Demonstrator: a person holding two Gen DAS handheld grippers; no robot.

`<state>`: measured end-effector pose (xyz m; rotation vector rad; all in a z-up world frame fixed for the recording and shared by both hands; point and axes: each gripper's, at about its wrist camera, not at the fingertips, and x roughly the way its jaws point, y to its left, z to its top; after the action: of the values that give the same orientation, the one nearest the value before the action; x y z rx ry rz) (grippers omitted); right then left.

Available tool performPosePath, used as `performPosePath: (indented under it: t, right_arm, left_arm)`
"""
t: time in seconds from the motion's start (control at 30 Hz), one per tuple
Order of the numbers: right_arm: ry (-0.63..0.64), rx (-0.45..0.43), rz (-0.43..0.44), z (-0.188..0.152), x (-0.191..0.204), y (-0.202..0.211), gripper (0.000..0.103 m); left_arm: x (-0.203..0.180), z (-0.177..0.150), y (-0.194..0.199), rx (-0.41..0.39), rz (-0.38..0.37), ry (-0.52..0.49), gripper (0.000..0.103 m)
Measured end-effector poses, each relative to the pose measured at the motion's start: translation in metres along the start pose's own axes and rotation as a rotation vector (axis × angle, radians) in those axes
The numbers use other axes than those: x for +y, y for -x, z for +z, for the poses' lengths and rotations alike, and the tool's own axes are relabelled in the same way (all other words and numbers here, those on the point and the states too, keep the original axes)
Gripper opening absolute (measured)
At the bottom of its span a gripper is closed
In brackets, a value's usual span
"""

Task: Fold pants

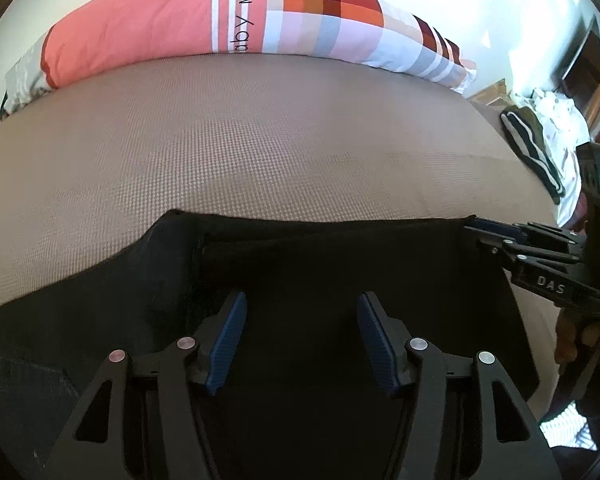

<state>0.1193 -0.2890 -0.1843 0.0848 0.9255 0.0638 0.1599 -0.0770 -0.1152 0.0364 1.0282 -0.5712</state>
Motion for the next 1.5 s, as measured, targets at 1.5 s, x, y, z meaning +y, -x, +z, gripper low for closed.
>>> performPosePath:
  t: [1.5]
  right_arm:
    - [0.225, 0.173, 0.239, -0.064, 0.173, 0.014, 0.044]
  left_arm:
    - [0.215, -0.102, 0.185, -0.109, 0.191, 0.367, 0.069]
